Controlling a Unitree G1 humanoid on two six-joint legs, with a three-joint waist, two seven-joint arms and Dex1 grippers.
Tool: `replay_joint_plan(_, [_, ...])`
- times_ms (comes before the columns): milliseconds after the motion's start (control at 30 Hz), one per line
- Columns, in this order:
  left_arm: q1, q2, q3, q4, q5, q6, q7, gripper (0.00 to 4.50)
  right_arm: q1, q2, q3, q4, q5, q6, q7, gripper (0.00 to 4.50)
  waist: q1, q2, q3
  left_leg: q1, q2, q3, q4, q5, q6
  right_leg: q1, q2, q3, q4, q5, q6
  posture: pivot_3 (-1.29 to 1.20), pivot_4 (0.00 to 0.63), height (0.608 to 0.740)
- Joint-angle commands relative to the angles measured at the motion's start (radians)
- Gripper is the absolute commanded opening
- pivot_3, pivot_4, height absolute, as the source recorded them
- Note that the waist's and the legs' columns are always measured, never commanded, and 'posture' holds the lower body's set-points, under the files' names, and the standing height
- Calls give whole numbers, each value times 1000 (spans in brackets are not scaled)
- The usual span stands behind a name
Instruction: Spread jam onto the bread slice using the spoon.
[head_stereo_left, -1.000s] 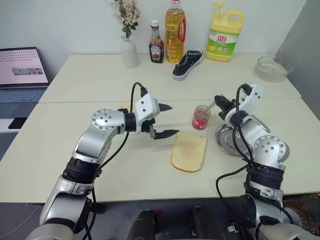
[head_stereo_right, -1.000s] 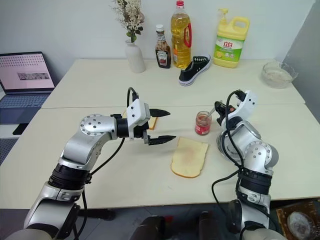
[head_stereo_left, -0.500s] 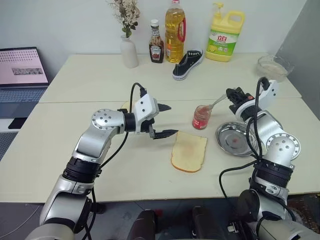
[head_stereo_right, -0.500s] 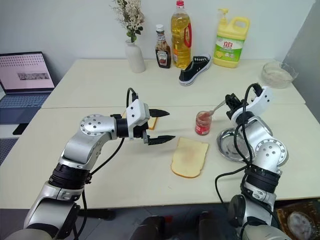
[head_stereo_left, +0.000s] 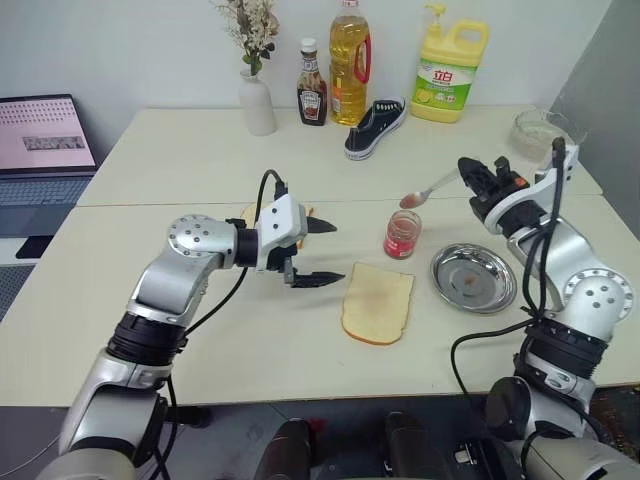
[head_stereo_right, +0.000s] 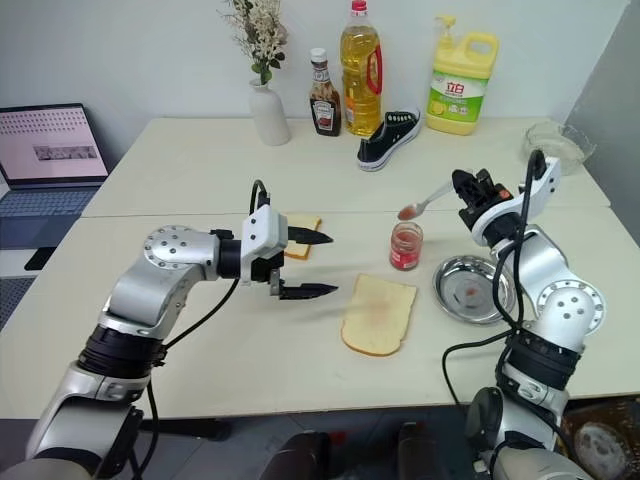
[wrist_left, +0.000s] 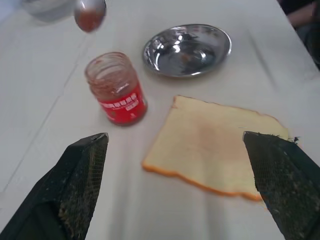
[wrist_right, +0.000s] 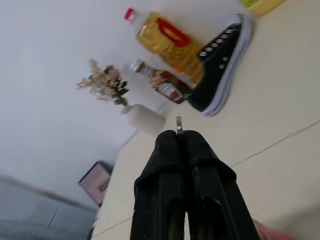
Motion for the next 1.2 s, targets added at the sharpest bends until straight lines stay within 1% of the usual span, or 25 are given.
replay_joint_plan(33, [39,89,6,-82,-55,24,-127,4500,38,-82,84,-145,178,79,54,24,-2,0,0,0,0,0,-1,0,0,0,0,0,0,-1,-1,0,150,740])
replay_joint_plan(133, [71,138,1,-116,-74,46,-180,4500,90,-158,163,-217,219,109,115,24,-4,0,0,0,2,0,-2,0,0,0,0,0,0,-2,-3,0,150,740])
replay_joint_plan(200, [95,170,-2,-141,-75,56,-211,4500,128,-221,238,-290,177,125,205,24,-4,0,0,0,2,-1,-2,0,0,0,0,-1,0,-3,-2,0,150,740])
replay_joint_plan(233, [104,181,-3,-147,-72,56,-220,4500,144,-239,267,-314,167,121,241,24,-3,0,0,0,3,-1,-2,0,0,0,0,-1,-1,-5,2,0,150,740])
replay_joint_plan(267, [110,187,-4,-150,-68,54,-223,4500,156,-252,293,-329,147,111,263,24,-2,0,0,0,4,-1,-2,0,0,0,0,-1,-1,-5,1,0,150,740])
replay_joint_plan(333, [115,190,-5,-153,-62,52,-224,4500,176,-280,343,-350,82,90,309,24,0,0,0,0,6,-1,-2,0,0,0,0,-1,-1,-5,2,0,150,740])
replay_joint_plan(433, [127,187,-2,-169,-57,55,-211,4500,215,-343,449,-390,-99,36,420,24,2,0,0,0,6,-1,-1,0,0,0,0,-2,-2,-5,2,0,150,740])
replay_joint_plan(567, [141,188,3,-189,-56,65,-196,4500,244,-383,524,-406,-250,-37,515,24,2,0,1,-1,6,-1,-2,0,0,0,0,-2,-2,-5,2,0,150,740])
replay_joint_plan(833, [156,191,10,-216,-61,81,-177,4500,273,-394,592,-381,-441,-130,624,24,3,0,1,-1,7,-1,-2,0,0,0,0,-2,-2,-5,2,0,150,740])
replay_joint_plan(1033, [163,193,13,-230,-65,91,-169,4500,279,-378,596,-369,-501,-148,667,24,4,0,1,-1,7,-1,-2,0,0,0,0,-2,-2,-5,2,0,150,740])
replay_joint_plan(1200, [165,193,14,-236,-67,94,-166,4500,277,-368,575,-364,-510,-139,685,24,4,0,1,-1,7,-1,-2,0,0,0,0,-2,-2,-5,2,0,150,740])
